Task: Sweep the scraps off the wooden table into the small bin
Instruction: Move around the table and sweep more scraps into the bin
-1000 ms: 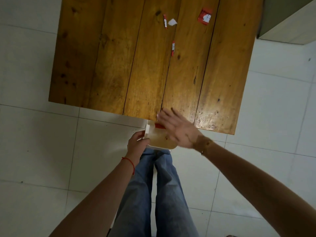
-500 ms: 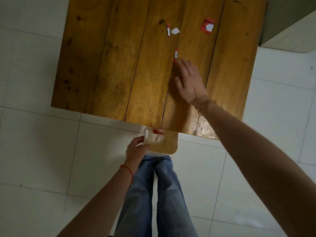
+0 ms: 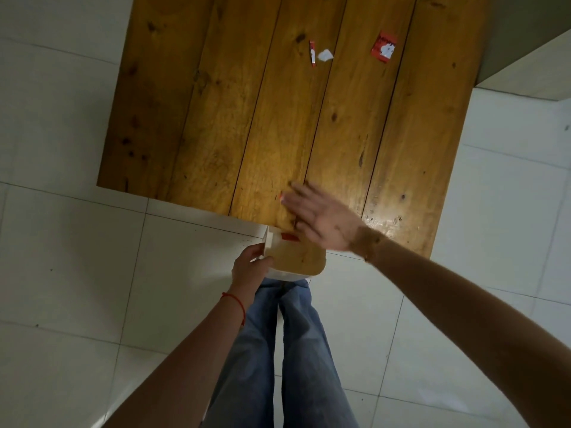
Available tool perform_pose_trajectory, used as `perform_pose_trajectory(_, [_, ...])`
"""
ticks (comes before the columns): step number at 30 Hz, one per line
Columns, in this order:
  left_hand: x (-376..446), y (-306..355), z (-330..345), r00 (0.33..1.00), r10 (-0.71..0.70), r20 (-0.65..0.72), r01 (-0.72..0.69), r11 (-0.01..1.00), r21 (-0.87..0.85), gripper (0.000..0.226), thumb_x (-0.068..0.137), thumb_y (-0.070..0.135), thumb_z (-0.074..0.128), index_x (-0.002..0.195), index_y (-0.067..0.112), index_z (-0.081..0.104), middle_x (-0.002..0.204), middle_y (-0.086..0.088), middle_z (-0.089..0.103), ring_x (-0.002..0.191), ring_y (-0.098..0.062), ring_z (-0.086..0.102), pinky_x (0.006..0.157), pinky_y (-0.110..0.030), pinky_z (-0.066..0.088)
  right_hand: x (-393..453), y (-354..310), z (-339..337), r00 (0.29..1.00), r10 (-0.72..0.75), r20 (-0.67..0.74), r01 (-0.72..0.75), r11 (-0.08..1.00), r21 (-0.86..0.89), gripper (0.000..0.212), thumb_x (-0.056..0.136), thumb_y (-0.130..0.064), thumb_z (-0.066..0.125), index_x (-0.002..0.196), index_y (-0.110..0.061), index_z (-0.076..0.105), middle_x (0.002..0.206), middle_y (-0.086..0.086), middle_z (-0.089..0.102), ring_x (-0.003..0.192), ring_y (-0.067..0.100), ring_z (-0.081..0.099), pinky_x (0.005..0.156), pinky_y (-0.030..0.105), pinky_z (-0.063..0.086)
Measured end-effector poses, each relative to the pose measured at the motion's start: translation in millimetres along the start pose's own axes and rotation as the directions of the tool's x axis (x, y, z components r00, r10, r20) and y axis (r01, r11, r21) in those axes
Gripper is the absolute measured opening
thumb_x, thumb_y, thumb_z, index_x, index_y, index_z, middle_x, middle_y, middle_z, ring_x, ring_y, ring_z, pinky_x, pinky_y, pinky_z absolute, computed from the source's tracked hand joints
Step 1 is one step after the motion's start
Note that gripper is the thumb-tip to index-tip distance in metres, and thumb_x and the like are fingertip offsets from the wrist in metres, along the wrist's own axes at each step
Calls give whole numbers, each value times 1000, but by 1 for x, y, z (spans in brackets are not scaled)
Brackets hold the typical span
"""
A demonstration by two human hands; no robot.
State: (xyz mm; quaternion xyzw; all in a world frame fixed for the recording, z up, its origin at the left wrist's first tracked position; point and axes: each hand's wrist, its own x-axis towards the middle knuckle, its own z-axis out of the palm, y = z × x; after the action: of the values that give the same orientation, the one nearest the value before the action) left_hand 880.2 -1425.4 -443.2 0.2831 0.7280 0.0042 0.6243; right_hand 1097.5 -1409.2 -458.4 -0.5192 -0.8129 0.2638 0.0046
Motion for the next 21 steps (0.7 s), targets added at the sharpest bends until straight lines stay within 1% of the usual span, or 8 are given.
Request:
perform_pose_trajectory(3, [0,-3,-1,1000,7,8,-7,1000,-3,38,79,6,63,117,13,65,115,-9,68,103,-27,66,86,-38,56,-33,-34,30,993,-105,57,103,994,38,49,97,-34,40,143,-18,34,156,6,29,148,23,8,120,49,11])
perform_pose_trajectory(6, [-1,-4,-2,1000,5,0,-5,1000,16,37,77,7,63,113,13,67,111,-9,69,104,-30,65,91,-46,56,-47,-47,43,995,-89,41,84,992,96,51,98,-30,38,145,-10,35,156,6,29,149,22,7,120,46,11])
perform_pose_trajectory(8, [-1,-4,-3,1000,7,-2,-7,1000,23,38,77,7,62,114,13,67,112,-9,69,105,-30,65,93,-49,54,-45,-44,39,1000,16,-26,-11,986,167,52,99,-29,38,147,-11,31,157,6,26,149,20,7,120,46,12])
perform_pose_trajectory(10, [-1,-3,-4,1000,10,1,-10,999,30,39,78,6,61,116,12,65,113,-10,68,106,-30,64,95,-50,53,-33,-31,26,984,146,-100,-124,971,203,53,99,-31,37,148,-13,28,158,6,24,148,20,9,120,47,13])
perform_pose_trajectory(12, [0,-2,-4,1000,16,10,-16,999,43,39,80,5,60,118,12,64,114,-10,68,105,-29,65,94,-49,53,-14,-10,7,947,268,-174,-232,951,204,54,99,-33,36,148,-14,27,157,6,24,148,21,12,120,49,14])
perform_pose_trajectory(15, [1,2,-3,1000,14,14,-15,999,52,41,83,5,59,123,12,62,118,-10,66,105,-27,65,95,-46,54,22,29,-27,870,439,-226,-406,896,180,57,98,-36,36,150,-17,23,159,5,20,147,21,11,120,48,14])
perform_pose_trajectory(18, [3,5,-2,1000,10,15,-11,998,58,43,84,5,60,126,11,60,122,-9,64,109,-27,63,97,-45,53,56,71,-59,806,543,-236,-512,840,182,61,96,-36,37,151,-17,18,160,5,14,147,22,10,121,44,9])
perform_pose_trajectory(21, [6,6,-3,1000,16,20,-18,995,101,43,84,7,61,126,13,59,122,-7,64,112,-26,61,97,-44,52,86,102,-85,795,563,-227,-534,826,179,63,96,-37,37,151,-18,16,161,6,10,148,23,7,121,43,6])
